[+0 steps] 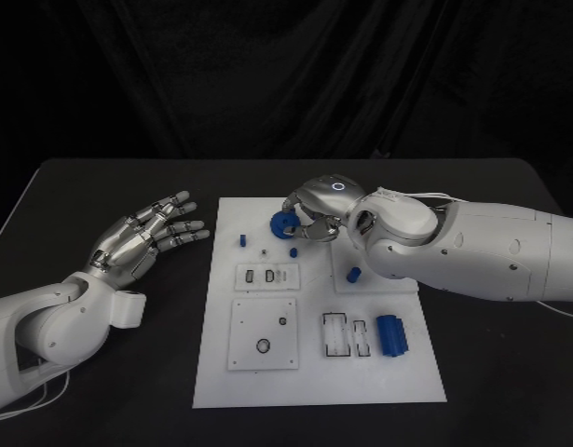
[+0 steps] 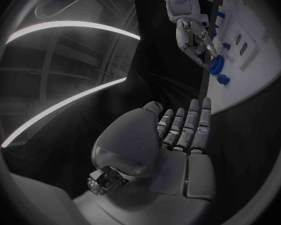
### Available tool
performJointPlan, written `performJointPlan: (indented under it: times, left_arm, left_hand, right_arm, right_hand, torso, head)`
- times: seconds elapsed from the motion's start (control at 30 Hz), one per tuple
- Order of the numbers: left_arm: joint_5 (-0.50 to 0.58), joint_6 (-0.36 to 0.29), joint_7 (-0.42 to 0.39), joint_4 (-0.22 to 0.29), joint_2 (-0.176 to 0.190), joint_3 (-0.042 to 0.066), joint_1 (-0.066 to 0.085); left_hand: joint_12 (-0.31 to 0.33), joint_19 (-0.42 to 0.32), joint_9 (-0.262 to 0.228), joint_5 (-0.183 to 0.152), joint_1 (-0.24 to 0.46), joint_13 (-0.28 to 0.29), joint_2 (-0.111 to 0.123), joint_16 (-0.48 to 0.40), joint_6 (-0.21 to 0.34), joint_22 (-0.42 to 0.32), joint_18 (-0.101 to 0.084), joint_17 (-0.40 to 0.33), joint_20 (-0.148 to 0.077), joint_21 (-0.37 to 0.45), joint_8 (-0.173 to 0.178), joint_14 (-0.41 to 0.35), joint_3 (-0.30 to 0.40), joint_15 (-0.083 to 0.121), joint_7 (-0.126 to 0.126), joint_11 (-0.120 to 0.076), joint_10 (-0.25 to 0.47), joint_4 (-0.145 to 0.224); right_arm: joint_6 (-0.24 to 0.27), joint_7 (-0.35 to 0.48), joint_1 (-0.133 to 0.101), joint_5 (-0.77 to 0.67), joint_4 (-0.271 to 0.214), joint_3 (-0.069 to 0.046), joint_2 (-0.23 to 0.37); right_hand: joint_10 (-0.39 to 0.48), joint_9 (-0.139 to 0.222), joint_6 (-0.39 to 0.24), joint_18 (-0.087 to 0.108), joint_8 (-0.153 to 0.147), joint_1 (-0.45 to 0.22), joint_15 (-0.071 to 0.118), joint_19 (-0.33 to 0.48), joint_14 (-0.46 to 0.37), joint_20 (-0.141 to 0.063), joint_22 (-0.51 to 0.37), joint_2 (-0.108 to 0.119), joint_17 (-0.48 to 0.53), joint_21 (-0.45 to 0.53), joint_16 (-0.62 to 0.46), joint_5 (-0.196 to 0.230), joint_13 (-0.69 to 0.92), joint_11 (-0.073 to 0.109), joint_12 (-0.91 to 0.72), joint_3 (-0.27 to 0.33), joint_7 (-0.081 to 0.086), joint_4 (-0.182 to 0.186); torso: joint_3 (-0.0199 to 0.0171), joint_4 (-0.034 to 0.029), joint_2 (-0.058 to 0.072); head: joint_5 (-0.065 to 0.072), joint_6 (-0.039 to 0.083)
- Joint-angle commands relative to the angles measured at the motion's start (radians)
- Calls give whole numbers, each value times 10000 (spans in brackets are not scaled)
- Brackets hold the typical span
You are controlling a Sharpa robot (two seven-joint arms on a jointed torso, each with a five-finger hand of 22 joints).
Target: Assemble the parts on the task board
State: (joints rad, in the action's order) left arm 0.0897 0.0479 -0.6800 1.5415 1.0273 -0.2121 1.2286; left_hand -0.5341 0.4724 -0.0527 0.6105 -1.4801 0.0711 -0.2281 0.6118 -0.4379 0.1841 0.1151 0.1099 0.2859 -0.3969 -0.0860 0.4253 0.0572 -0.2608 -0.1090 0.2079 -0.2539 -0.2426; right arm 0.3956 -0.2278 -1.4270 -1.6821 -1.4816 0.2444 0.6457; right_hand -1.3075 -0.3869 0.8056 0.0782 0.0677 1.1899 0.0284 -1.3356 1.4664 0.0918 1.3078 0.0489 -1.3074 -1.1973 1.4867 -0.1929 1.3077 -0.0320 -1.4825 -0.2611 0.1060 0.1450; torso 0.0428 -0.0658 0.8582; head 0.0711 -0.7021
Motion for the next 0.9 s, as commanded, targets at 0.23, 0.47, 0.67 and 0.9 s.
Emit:
performJointPlan:
  times: [0.23, 0.47, 0.67, 0.9]
  left_arm:
    - [30, 144, -274, 20, -4, 8, -21]
    - [30, 145, -272, 26, 0, 8, -24]
    - [30, 142, -272, 44, 22, 8, -25]
    - [30, 109, -302, 86, 58, 8, -26]
  left_hand:
    - [-59, -62, -5, 63, 29, -14, 66, 43, 31, 12, -183, -10, -25, -28, 19, -59, 46, 20, -56, 33, 12, 1]
    - [-59, -62, -5, 63, 29, -14, 66, 43, 31, 12, -183, -10, -25, -28, 19, -59, 46, 20, -56, 33, 12, 1]
    - [-59, -62, -5, 63, 29, -14, 66, 43, 31, 12, -183, -10, -25, -28, 19, -59, 46, 20, -56, 33, 12, 1]
    - [-66, -75, -10, 64, 46, -15, 71, 57, -4, 15, -188, -16, -26, -34, 11, -73, 95, 16, -60, 32, 23, 2]
  right_arm:
    - [-100, 40, 26, -58, 27, -3, -25]
    - [-361, 5, 26, -58, 27, -2, 13]
    - [-467, 0, 27, -58, -7, -2, 112]
    - [-139, 81, 31, -58, -123, 0, 371]
  right_hand:
    - [321, 272, -399, 166, -53, -87, -74, 185, 154, -7, 1362, -93, -1584, 247, -125, 8, 660, 22, 148, 145, -20, 92]
    - [349, 317, -404, 170, -32, -122, -77, 201, 135, -4, 1356, -148, -1567, 280, -142, 13, 646, 12, 157, 167, 2, 144]
    - [309, 344, -332, 162, 11, -137, -87, 183, 142, 0, 1366, -176, -1577, 261, -133, 40, 674, -2, 140, 193, 30, 173]
    - [248, 366, -247, 153, 49, -139, -95, 158, 154, 6, 1379, -196, -1589, 234, -121, 58, 712, -15, 116, 218, 46, 192]
  torso:
    - [0, 6, 1]
    - [-1, 1, 1]
    - [3, 4, 0]
    - [4, 11, -5]
  head:
    - [-11, -14]
    - [-9, -18]
    - [-35, -27]
    - [-120, -58]
